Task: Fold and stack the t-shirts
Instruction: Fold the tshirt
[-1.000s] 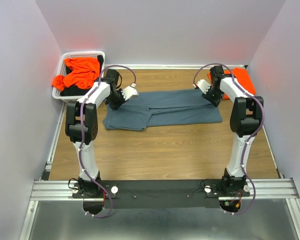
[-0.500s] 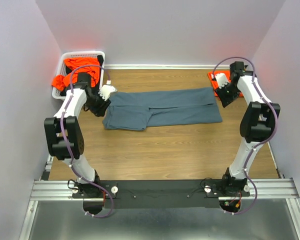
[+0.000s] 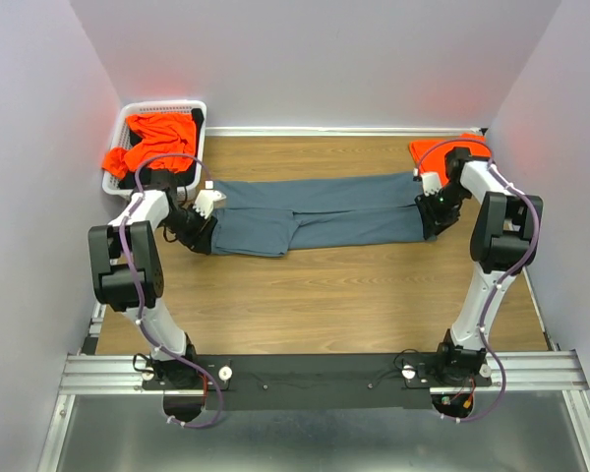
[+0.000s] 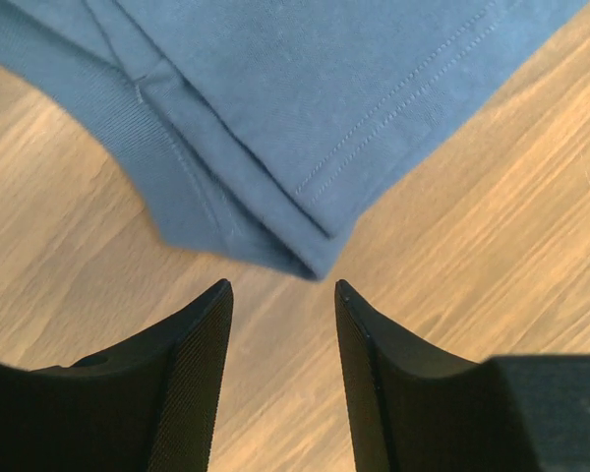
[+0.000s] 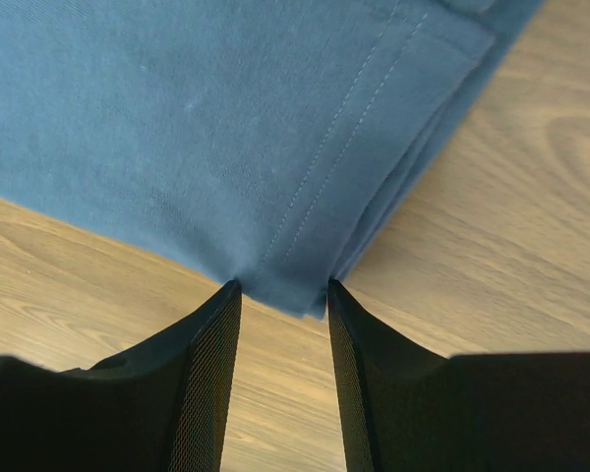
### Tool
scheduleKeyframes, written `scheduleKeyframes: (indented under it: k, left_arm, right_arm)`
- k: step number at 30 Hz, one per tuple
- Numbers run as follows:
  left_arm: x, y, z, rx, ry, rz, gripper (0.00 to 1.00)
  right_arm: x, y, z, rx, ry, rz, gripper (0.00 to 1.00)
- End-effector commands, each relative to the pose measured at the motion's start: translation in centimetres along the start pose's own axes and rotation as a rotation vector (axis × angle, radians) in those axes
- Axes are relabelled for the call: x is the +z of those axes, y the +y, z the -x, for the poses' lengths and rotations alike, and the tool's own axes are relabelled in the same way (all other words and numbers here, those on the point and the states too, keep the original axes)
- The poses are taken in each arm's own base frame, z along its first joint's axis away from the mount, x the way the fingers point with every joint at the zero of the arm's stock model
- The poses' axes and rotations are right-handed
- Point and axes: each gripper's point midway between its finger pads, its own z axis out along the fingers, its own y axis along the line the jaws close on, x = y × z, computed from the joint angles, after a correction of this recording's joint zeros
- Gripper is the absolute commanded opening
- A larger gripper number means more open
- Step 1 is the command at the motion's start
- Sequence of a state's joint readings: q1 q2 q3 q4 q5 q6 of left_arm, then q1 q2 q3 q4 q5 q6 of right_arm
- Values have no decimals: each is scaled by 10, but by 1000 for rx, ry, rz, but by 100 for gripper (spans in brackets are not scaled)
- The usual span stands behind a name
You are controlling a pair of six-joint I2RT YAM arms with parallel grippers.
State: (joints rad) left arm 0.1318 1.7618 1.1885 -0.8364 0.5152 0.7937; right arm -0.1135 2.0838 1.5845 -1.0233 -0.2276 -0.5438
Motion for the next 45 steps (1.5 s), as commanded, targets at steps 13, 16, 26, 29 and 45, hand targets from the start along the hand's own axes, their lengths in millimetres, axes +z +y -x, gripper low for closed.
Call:
scheduleKeyframes:
  k: [13, 16, 26, 29, 45]
  left_arm:
    - [31, 0, -23, -79, 29, -44, 0]
    - [30, -4, -28, -77, 41, -44, 0]
    - [8, -26, -41, -50, 71, -25, 7]
    - [-9, -23, -25, -27, 25, 12, 35]
    - [-12, -68, 3, -27, -40, -161, 43]
  right_arm:
    - [34, -10, -16, 79, 63, -20, 13]
    - [34, -9, -22, 78, 76, -23, 6]
    - [11, 3, -61, 28, 123, -81, 29]
    - [-14, -4, -42, 26, 51, -140, 42]
    - [-47, 202, 80, -144, -223, 370, 49]
